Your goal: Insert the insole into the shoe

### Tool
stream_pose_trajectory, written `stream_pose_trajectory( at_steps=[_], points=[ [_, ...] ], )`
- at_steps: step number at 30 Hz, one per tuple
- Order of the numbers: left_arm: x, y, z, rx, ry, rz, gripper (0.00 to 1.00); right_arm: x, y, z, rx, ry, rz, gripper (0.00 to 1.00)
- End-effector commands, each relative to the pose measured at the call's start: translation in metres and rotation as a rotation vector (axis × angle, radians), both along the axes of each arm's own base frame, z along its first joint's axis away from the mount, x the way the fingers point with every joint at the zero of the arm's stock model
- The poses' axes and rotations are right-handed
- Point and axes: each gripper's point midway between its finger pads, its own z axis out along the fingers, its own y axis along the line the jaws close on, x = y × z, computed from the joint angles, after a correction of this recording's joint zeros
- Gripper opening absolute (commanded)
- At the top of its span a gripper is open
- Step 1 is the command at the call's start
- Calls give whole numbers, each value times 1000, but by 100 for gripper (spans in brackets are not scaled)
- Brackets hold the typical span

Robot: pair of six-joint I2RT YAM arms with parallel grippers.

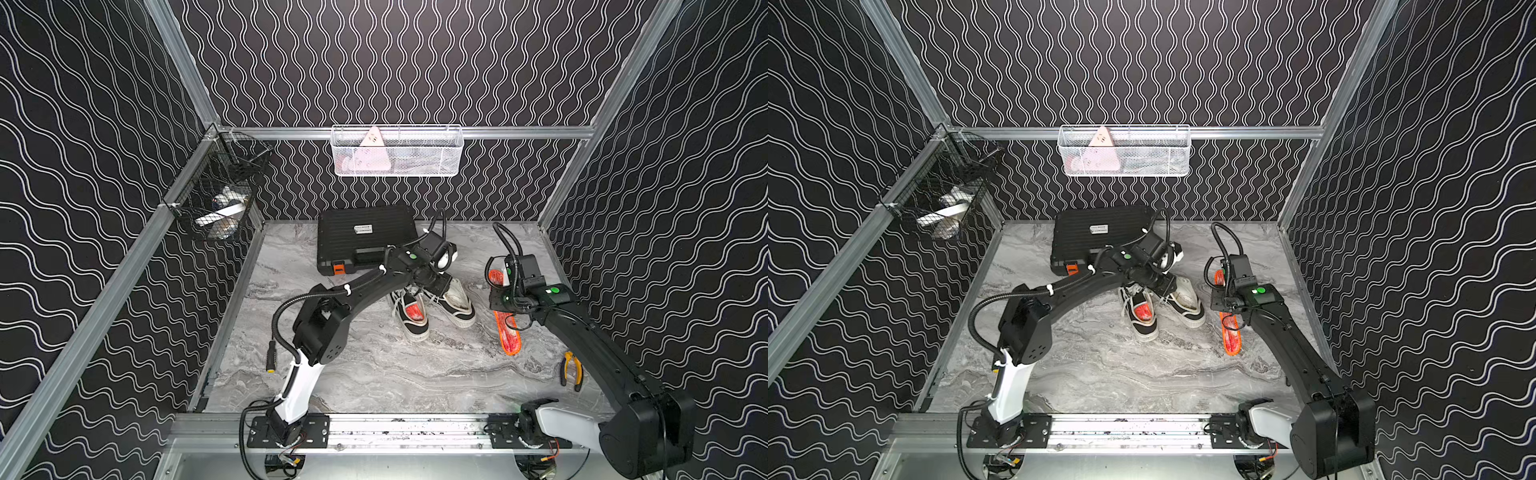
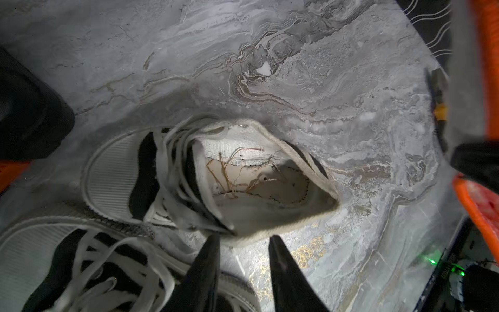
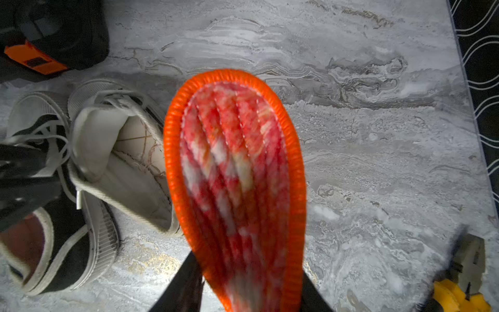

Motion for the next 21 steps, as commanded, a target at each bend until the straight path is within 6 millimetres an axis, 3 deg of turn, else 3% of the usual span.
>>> stream_pose_trajectory(
  at_steps=[1, 7, 12, 16, 21],
  points=[
    [8, 10, -14, 89, -6, 59, 38, -5, 8, -3, 45, 36, 13, 43],
    [18, 18, -31, 164, -23, 112, 34, -10, 16, 1, 78, 36, 61, 43],
    [23, 10, -34, 154, -29, 89, 21, -18, 33, -1, 156, 75, 123, 43],
    [25, 3, -29, 86, -16, 66, 0, -22, 42, -1, 188, 102, 170, 43],
    [26, 7, -6, 8, -28, 53, 0, -28, 53, 2, 213, 158, 253, 43]
  ],
)
